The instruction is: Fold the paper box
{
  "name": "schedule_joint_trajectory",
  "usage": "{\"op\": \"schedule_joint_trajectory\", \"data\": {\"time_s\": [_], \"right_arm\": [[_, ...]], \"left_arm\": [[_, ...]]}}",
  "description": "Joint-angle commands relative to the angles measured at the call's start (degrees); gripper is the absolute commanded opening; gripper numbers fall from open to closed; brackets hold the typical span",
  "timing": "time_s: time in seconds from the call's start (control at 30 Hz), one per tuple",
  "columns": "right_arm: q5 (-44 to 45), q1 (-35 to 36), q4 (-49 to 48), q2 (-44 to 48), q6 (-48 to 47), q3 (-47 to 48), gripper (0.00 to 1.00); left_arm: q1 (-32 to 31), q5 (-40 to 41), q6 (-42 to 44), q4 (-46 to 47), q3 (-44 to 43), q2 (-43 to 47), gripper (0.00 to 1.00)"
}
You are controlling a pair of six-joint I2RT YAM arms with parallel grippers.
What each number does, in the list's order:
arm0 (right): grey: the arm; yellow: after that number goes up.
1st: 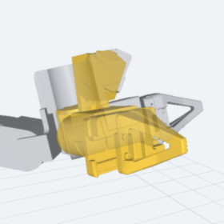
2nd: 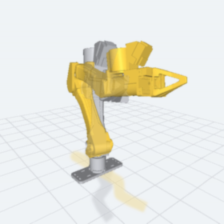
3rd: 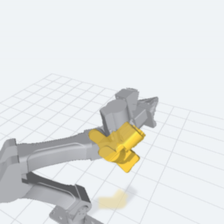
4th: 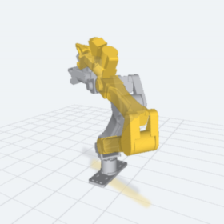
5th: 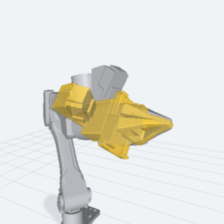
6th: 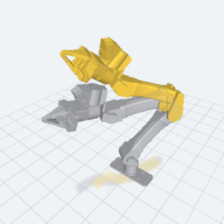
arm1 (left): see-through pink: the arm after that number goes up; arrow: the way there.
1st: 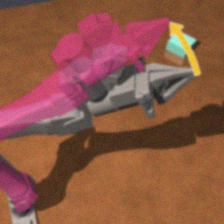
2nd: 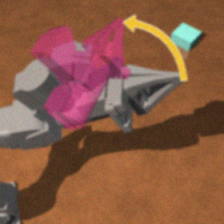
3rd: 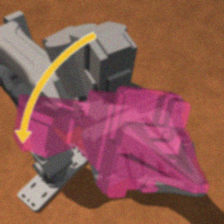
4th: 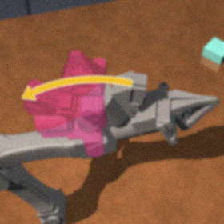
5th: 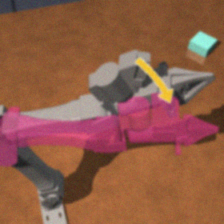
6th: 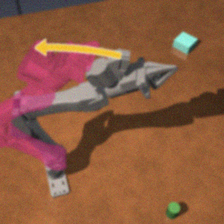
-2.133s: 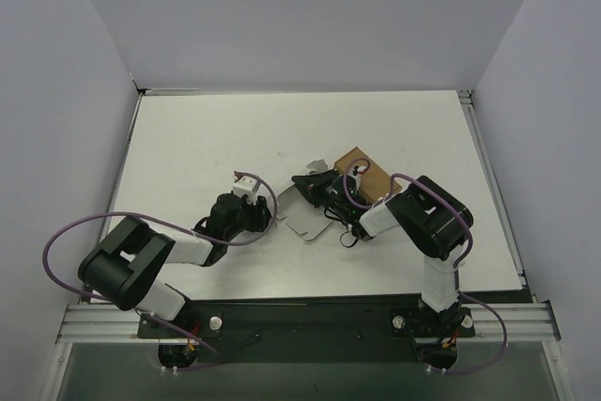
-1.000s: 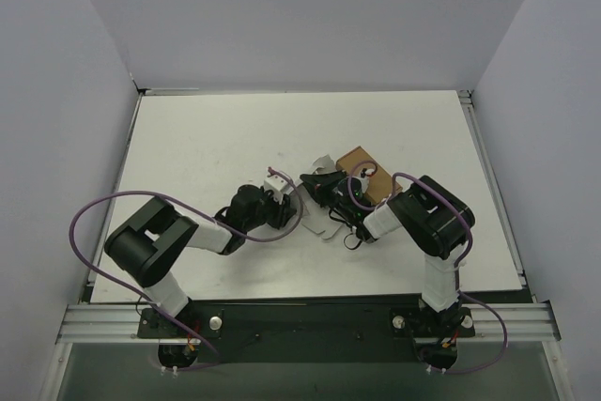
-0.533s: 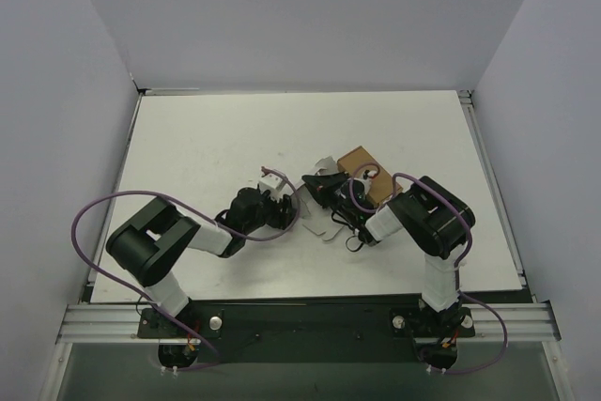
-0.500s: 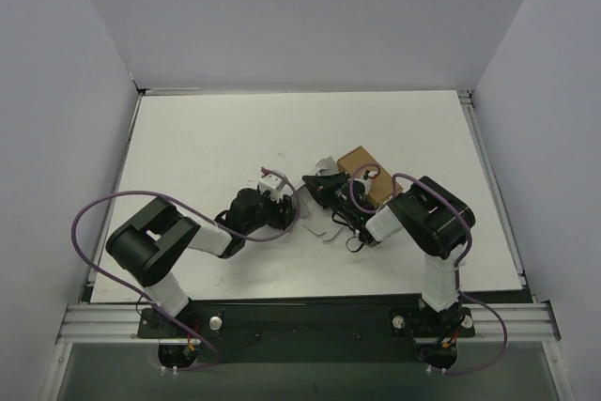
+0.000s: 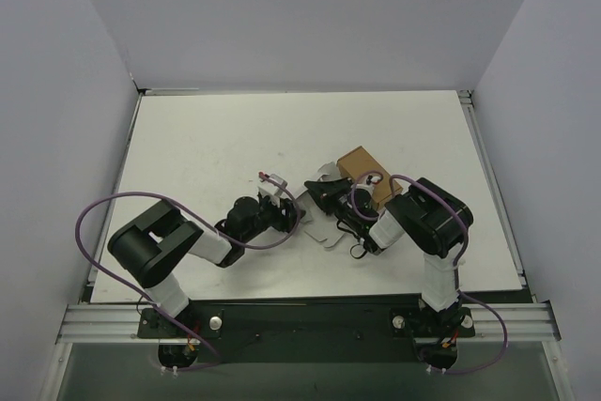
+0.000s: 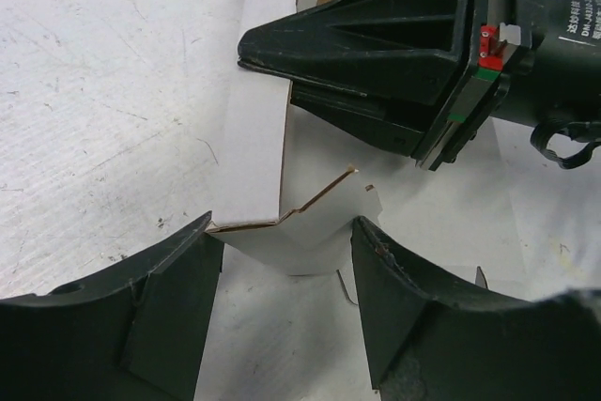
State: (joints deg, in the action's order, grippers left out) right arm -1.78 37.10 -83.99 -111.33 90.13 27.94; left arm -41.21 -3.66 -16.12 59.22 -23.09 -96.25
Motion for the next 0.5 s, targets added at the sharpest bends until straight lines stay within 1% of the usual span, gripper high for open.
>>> {"op": "schedule_joint_trajectory", "data": {"time_s": [0.0,0.17,0.2,0.3,0.47], "right_arm": [[-2.3,1.0,-6.5,-3.9,-3.4,-3.7,0.00],[-2.4,1.0,-7.3,-3.4,-3.7,-4.0,0.00],[-2.4,0.9,-7.2,-3.3,-3.8,-4.0,0.00],[-2.5,0.9,-6.5,-2.8,-4.3,-3.9,0.00],[-2.6,0.9,-6.2,-2.5,-5.0,-3.3,0.00]], "left_arm": [[-0.6,2.0,-0.7,8.3,0.5,-0.2,0.66],[-1.2,3.2,-1.1,8.3,0.5,-1.5,0.66],[-1.2,5.5,-1.4,8.0,0.4,-1.7,0.66],[-1.5,7.4,-2.7,7.3,-0.2,-2.1,0.66],[-3.1,13.0,-5.5,1.4,-2.6,-2.5,0.67]]}}
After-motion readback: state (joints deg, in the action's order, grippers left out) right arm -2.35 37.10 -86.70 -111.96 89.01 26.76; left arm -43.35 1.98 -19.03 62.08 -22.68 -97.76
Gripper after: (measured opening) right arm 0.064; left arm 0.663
